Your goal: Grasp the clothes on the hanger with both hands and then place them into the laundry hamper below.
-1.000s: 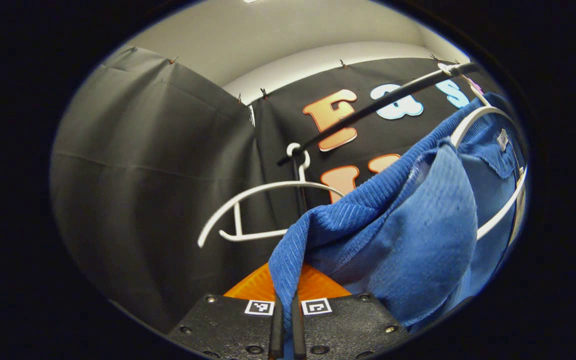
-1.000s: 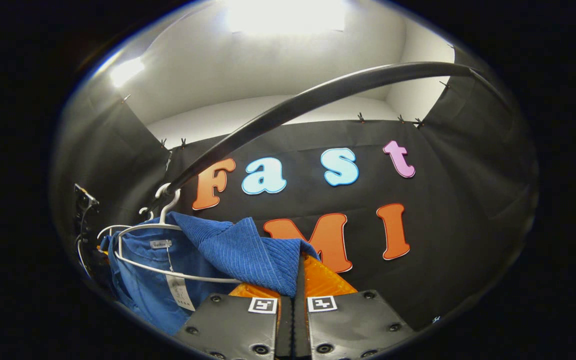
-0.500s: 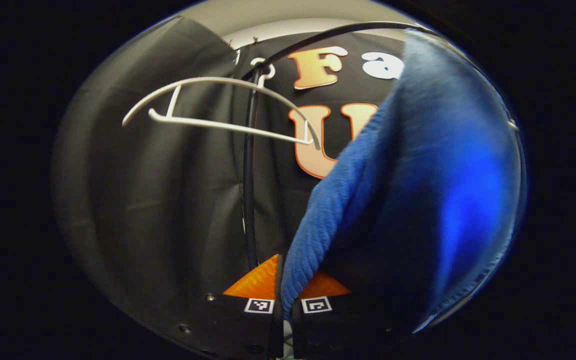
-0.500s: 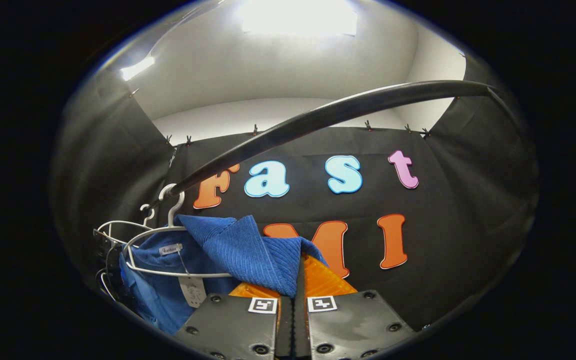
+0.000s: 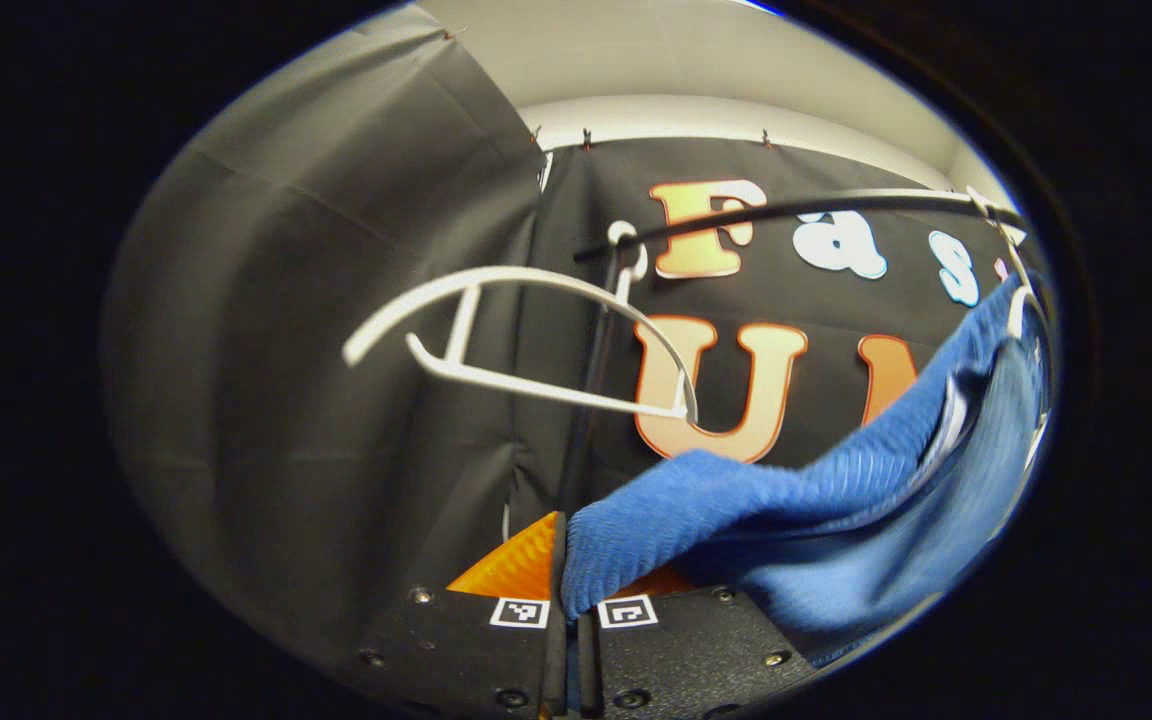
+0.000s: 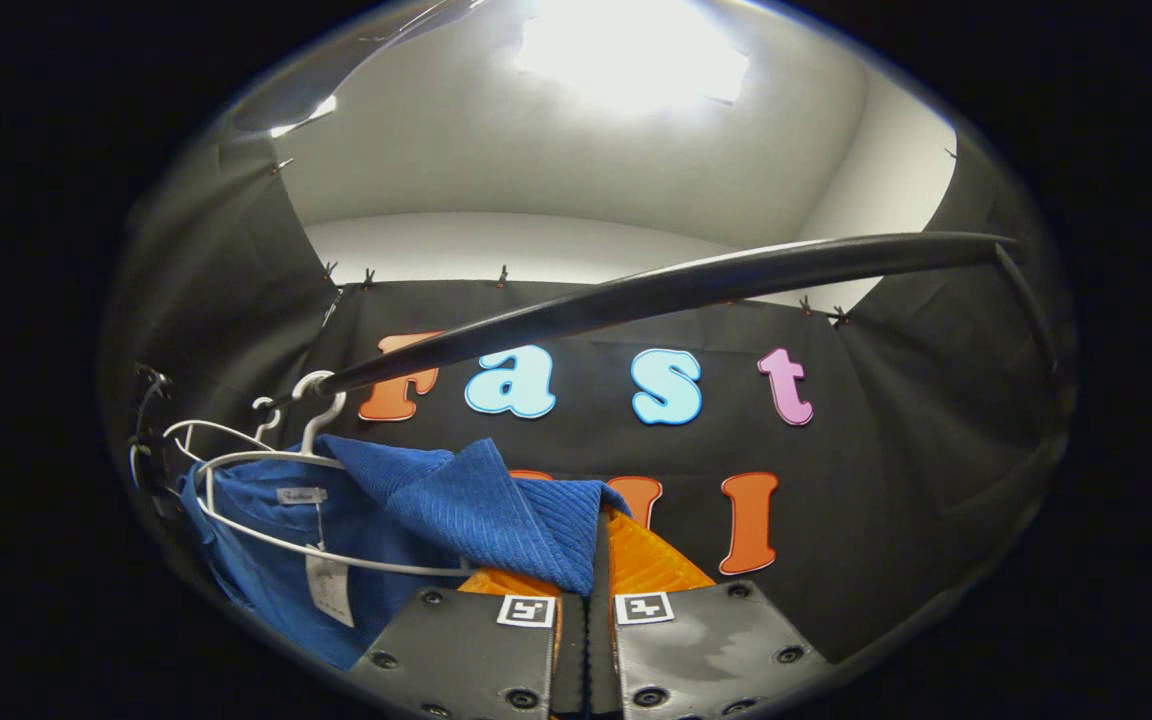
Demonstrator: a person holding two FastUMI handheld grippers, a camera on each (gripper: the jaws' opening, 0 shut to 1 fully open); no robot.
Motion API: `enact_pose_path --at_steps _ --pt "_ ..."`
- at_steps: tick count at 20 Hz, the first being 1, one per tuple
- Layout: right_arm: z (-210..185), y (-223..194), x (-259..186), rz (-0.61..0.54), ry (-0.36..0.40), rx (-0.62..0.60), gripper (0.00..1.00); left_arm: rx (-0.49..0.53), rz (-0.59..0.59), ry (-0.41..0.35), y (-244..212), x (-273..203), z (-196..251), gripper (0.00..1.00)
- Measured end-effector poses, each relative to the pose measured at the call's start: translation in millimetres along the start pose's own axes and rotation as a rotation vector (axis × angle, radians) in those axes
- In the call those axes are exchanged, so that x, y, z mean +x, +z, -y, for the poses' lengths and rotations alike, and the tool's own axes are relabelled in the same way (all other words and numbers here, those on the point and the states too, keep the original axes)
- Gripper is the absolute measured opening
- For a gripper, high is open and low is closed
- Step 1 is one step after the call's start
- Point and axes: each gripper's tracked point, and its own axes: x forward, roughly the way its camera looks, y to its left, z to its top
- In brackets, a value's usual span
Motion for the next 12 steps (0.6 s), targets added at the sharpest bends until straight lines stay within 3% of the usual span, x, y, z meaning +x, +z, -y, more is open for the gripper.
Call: enact_pose_path --at_steps 4,8,10,12 --pt "3.2 2.9 13.9 0.039 -0.053 -0.066 0.09 0.036 0.112 0.060 86.5 -14.4 -32.8 0.06" --pt "-13.0 10.2 21.3 0.071 -0.026 -0.076 0.08 0.130 0.238 0.117 156.8 -9.2 -54.2 0.06" --pt "-22.7 6.5 21.5 0.059 -0.001 -0.073 0.08 0.191 0.227 0.136 150.4 2.7 -62.4 0.07" --pt "-27.7 -0.2 22.0 0.038 0.012 -0.060 0.08 0.129 0.126 0.140 106.8 13.9 -73.0 0.06"
